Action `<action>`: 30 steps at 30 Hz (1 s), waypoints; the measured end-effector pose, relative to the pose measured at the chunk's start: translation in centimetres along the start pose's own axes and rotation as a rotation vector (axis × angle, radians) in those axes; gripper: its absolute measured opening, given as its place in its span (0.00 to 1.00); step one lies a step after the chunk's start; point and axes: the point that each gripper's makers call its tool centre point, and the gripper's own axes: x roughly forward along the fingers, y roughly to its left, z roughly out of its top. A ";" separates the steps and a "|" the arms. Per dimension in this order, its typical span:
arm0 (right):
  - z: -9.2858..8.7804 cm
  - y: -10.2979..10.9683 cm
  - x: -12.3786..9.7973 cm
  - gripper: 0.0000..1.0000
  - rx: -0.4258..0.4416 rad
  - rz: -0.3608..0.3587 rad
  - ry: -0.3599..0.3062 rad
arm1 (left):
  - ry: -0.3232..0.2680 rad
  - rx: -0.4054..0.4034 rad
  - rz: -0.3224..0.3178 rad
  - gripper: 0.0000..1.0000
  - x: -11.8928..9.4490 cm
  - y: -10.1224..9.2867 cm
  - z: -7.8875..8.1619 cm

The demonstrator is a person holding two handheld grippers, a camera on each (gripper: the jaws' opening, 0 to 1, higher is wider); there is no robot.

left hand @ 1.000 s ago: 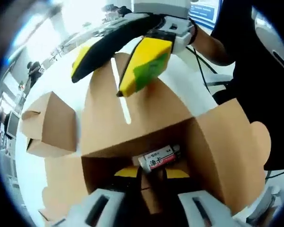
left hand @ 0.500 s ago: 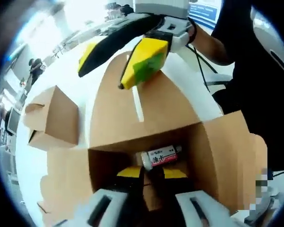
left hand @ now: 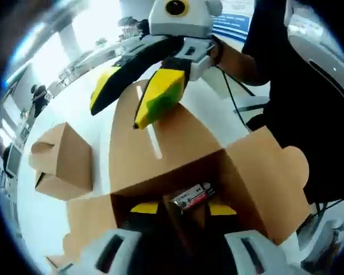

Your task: Pick up one paper box from the group, open the paper box, and remove the item inside

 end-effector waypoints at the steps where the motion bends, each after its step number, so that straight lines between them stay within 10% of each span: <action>1: 0.0 0.0 0.0 0.29 0.000 0.000 0.000 | -0.009 0.021 -0.005 0.36 0.1 -0.1 0.3; 30: -0.4 -0.6 -0.2 0.29 0.004 -0.022 0.005 | 0.070 0.103 -0.010 0.20 1.8 0.1 -0.8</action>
